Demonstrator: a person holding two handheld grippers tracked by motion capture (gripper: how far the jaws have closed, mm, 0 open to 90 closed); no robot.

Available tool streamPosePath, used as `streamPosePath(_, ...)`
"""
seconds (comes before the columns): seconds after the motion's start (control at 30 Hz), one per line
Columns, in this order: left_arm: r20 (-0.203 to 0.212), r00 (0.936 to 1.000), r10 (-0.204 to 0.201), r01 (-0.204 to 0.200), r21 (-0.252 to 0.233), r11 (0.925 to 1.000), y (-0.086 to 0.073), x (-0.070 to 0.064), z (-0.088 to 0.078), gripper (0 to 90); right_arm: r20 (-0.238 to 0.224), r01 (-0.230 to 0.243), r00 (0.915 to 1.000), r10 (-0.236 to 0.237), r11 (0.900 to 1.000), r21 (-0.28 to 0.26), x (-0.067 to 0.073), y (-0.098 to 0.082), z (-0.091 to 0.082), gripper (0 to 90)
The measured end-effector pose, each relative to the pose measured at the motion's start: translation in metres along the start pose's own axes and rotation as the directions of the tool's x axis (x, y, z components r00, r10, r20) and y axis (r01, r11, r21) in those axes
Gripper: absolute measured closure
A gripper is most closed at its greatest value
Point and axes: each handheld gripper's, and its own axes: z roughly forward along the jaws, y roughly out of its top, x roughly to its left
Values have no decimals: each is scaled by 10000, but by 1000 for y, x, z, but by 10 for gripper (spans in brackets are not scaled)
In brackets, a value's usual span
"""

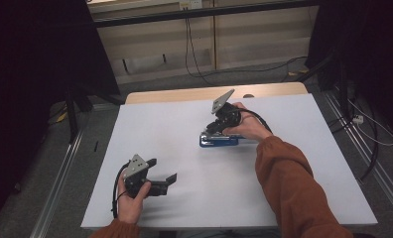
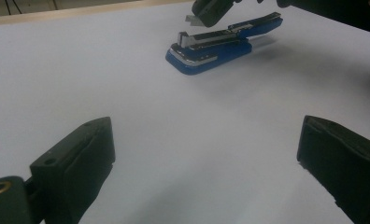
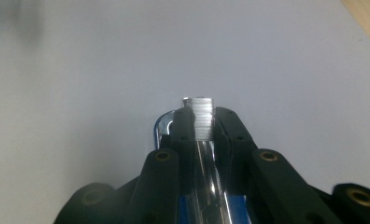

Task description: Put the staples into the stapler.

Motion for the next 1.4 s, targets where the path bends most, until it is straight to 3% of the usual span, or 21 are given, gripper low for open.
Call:
streamPosePath(0.63,30,10000,15,-15,0,10000,0,0,0,45,-51,333,9994,-331,9986,400,0,-3,6,793)
streamPosePath(1.4,39,10000,4,-4,53,10000,0,0,0,45,-179,605,9980,-598,9973,413,0,-3,9,793)
